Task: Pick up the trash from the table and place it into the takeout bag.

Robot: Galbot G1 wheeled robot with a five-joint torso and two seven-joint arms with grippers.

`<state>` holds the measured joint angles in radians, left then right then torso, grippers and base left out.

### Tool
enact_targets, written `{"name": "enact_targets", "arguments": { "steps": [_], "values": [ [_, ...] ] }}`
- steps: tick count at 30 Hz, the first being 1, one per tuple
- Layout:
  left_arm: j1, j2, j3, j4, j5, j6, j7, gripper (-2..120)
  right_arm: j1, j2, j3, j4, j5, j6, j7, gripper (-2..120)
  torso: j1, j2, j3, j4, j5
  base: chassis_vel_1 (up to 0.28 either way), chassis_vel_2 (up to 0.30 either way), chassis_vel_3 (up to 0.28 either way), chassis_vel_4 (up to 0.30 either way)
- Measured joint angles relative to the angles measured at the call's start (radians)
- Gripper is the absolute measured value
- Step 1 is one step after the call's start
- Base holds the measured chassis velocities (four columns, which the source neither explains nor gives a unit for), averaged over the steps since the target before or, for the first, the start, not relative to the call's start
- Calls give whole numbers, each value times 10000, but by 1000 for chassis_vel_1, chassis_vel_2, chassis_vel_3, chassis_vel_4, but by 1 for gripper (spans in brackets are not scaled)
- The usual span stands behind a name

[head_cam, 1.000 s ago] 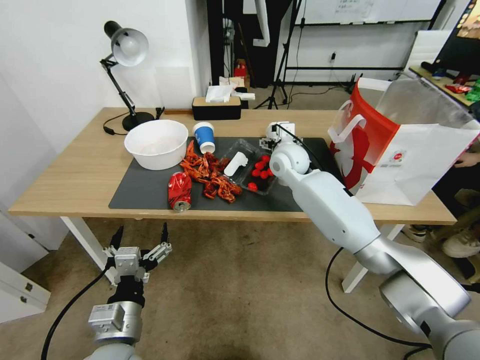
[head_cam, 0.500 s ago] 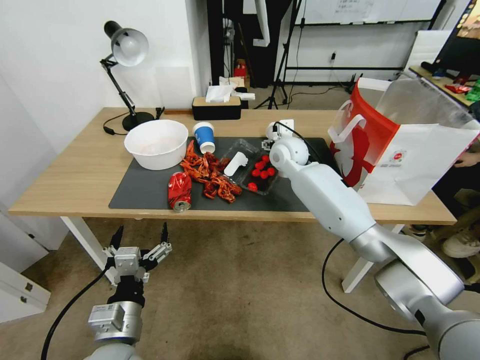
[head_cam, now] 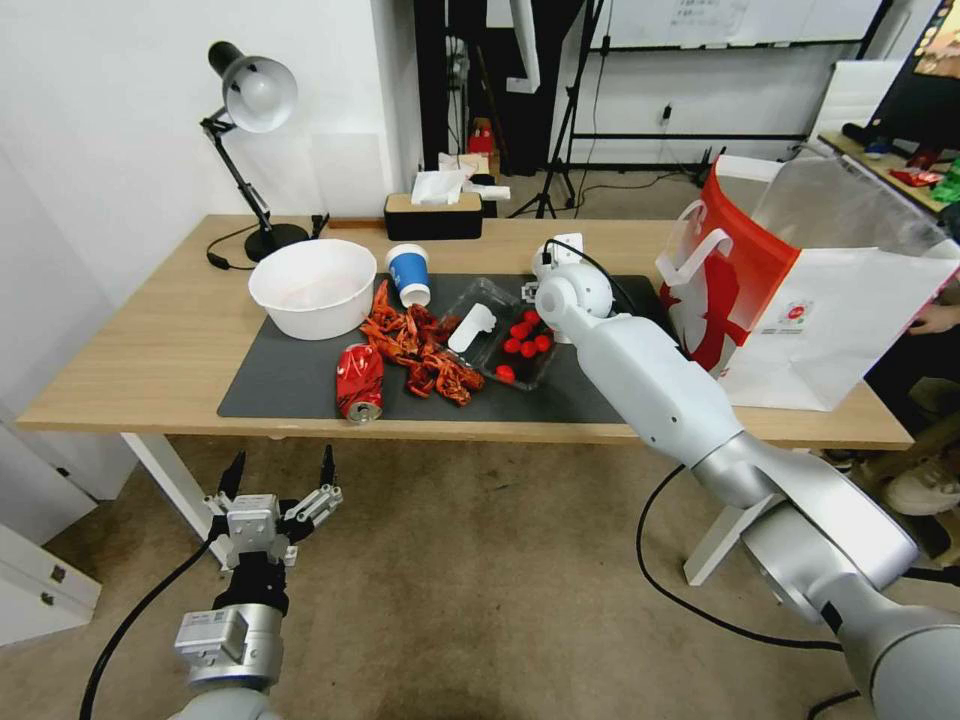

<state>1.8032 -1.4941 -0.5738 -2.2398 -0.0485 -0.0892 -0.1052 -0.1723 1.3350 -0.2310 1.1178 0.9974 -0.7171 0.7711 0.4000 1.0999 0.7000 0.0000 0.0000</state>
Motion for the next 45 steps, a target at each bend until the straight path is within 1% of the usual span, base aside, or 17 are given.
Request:
{"name": "enact_targets", "arguments": {
  "steps": [9, 25, 26, 27, 29, 30, 31, 32, 34, 35, 37, 38, 39, 40, 45],
  "values": [
    [-8, 13, 10, 0, 0, 0, -3, 100, -27, 48, 54, -285, 74, -55, 8, 100, 0, 0, 0, 0, 0, 0, 0, 0, 0],
    [0, 18, 17, -9, -1, 0, -14, 100, -128, 89, 145, -411, 238, -54, 34, 100, 0, 0, 0, 0, 0, 0, 0, 0, 0],
    [0, 20, 18, -9, -1, 0, -15, 100, -135, 89, 147, -416, 258, -53, 35, 98, 0, 0, 0, 0, 0, 0, 0, 0, 0],
    [0, 23, 20, -9, -1, 0, -16, 100, -139, 91, 156, -416, 303, -46, 48, 93, 0, 0, 0, 0, 0, 0, 0, 0, 0],
    [0, 23, 21, -9, -1, 0, -17, 100, -139, 92, 158, -416, 314, -43, 52, 92, 0, 1, 0, 0, 0, 0, 0, 0, 0],
    [-2, 25, 31, -9, -1, 0, -19, 100, -144, 93, 174, -413, 366, -18, 65, 86, 0, 1, -1, 1, 0, 0, 0, 0, 0],
    [-2, 25, 31, -9, -1, 0, -19, 100, -144, 93, 174, -413, 366, -18, 65, 86, 0, 1, -1, 1, 0, 0, 0, 0, 0],
    [-6, 27, 38, -9, -1, 0, -23, 100, -151, 94, 177, -402, 397, 14, 68, 78, -1, 1, -1, 1, 0, 0, 0, 0, 0],
    [-11, 30, 40, -9, 0, 0, -30, 100, -175, 95, 179, -371, 435, 59, 70, 68, 0, 1, -1, 3, 0, 0, 0, 0, 0],
    [-11, 30, 40, -9, 0, 0, -30, 100, -175, 95, 179, -371, 435, 59, 70, 68, 0, 1, -1, 3, 0, 0, 0, 0, 0],
    [-10, 36, 39, -9, 0, 0, -37, 100, -206, 97, 179, -349, 439, 107, 74, 59, -1, 1, -1, 3, 0, 0, 0, 0, 0],
    [-10, 36, 39, -9, 0, 0, -37, 100, -206, 97, 179, -349, 439, 107, 74, 59, -1, 1, -1, 3, 0, 0, 0, 0, 0],
    [-7, 38, 36, -9, 0, -5, -41, 100, -220, 97, 180, -340, 438, 123, 81, 55, -1, 1, -2, 1, -2, 0, 0, 0, 0],
    [-2, 41, 29, -9, 1, -15, -42, 100, -238, 96, 181, -318, 437, 132, 87, 54, 0, 1, -2, 0, -1, 0, 0, 0, 0],
    [4, 42, 24, -9, 5, -57, -47, 100, -316, 30, 170, -145, 460, 139, 136, 54, 0, 1, -2, -1, 0, 0, 0, 0, 0]
  ]
}}
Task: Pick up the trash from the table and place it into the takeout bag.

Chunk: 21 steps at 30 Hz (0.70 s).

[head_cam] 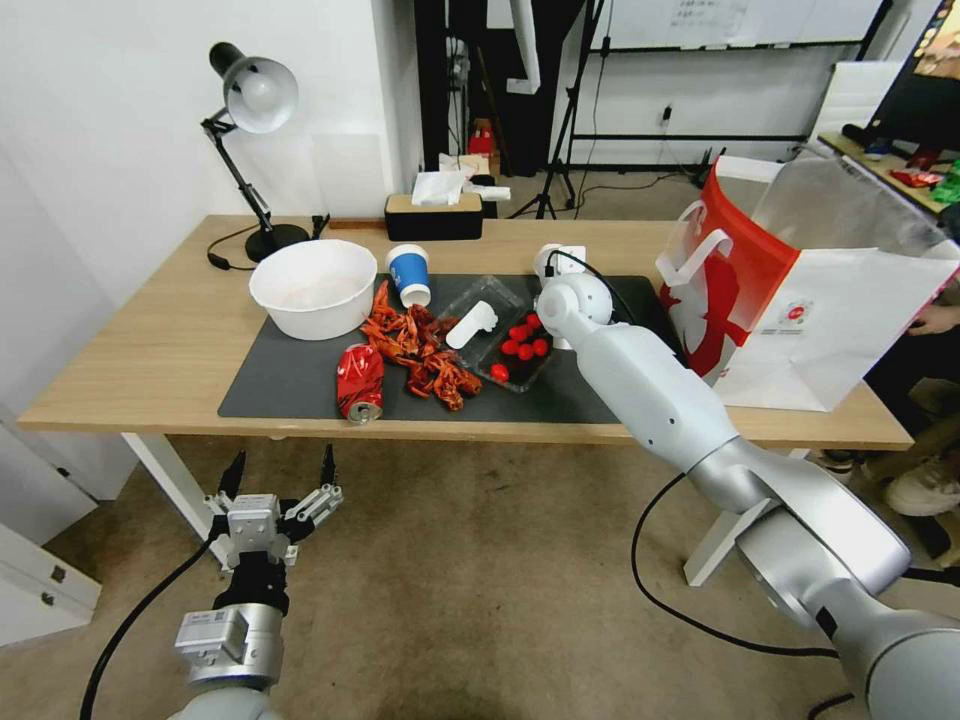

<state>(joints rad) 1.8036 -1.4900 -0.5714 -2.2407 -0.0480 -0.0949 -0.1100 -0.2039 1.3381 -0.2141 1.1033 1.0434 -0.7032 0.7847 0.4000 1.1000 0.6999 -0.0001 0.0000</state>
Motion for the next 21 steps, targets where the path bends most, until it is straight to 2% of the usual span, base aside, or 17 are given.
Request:
{"name": "enact_targets", "arguments": {
  "steps": [9, 21],
  "values": [
    [-1, -10, -3, 0, 16, -49, -6, 100, -137, -261, -26, 559, 161, -1, 159, 54, 0, -1, 3, 1, 3, 0, 0, 0, 0],
    [-15, -35, 64, -43, 109, -64, -3, 100, -450, -1345, -108, 2440, -106, 70, 106, 54, 2, -1, 2, 1, 2, 0, 0, 0, 0]
  ]
}}
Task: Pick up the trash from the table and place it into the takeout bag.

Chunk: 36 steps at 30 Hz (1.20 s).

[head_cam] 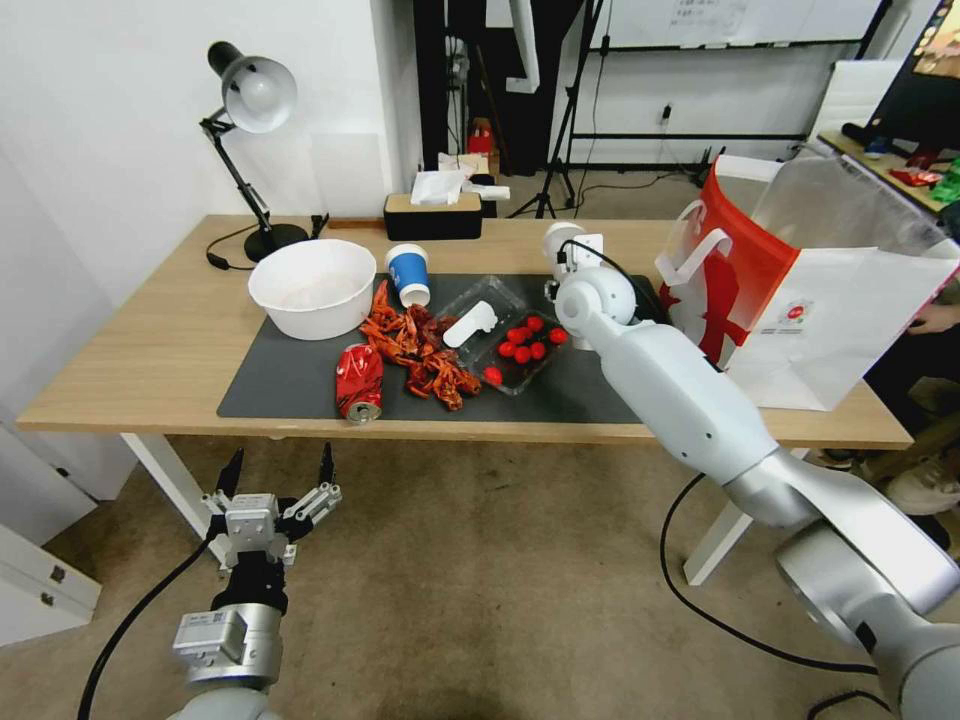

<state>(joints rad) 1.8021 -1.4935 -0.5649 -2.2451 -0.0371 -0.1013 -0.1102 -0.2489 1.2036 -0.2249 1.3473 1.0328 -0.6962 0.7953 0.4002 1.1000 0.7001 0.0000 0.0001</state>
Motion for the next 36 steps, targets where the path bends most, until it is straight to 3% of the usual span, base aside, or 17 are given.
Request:
{"name": "enact_targets", "arguments": {
  "steps": [17, 27, 36],
  "values": [
    [109, 8, -52, -99, 55, -16, -6, 100, -1364, -1560, 658, 3129, -1052, 763, -737, 54, -1, 1, -2, 0, -1, 0, 0, 0, 0],
    [149, -30, 6, -156, 105, -19, -23, 100, -2769, -2627, 2287, 5010, -2220, 1418, -1388, 54, -2, 0, -2, 0, 0, 0, 0, 0, 0],
    [158, -74, 86, -138, 139, -28, -27, 100, -3530, -3264, 3414, 5704, -3447, 2216, -1910, 54, -3, 0, -2, -2, 0, 0, 0, 0, 0]
  ]
}}
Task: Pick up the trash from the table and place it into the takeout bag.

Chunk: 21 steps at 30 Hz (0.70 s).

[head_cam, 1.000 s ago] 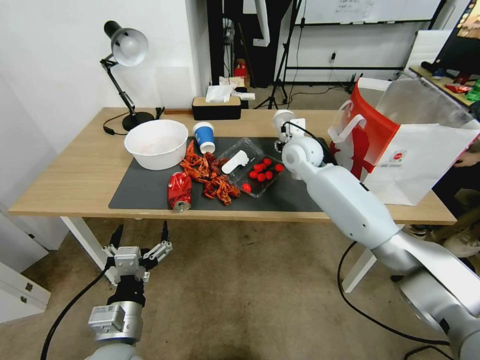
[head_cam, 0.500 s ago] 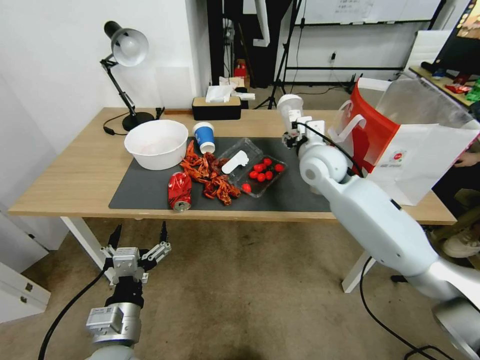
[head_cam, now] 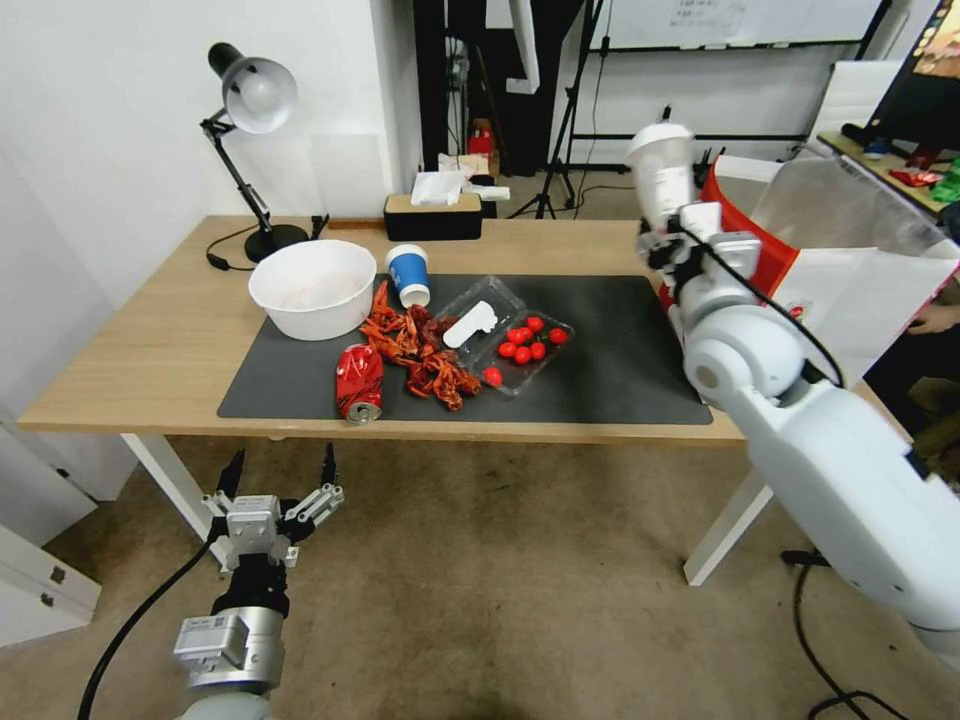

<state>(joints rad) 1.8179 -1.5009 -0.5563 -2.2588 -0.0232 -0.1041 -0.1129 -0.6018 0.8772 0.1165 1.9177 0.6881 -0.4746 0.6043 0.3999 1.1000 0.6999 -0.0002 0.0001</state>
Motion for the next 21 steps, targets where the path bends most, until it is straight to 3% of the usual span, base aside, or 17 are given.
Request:
{"name": "enact_targets", "arguments": {
  "steps": [12, 21],
  "values": [
    [82, 3, -62, -50, 1, -46, -3, 100, 218, -482, 610, 408, -12, 378, 286, 54, 0, 0, 1, 3, -1, 0, 0, 0, 0],
    [125, -13, -64, -177, 2, -52, -6, 100, 8, -754, 1493, 210, 855, -140, 990, 54, 0, 0, 1, 2, -1, 0, 0, 0, 0]
  ]
}}
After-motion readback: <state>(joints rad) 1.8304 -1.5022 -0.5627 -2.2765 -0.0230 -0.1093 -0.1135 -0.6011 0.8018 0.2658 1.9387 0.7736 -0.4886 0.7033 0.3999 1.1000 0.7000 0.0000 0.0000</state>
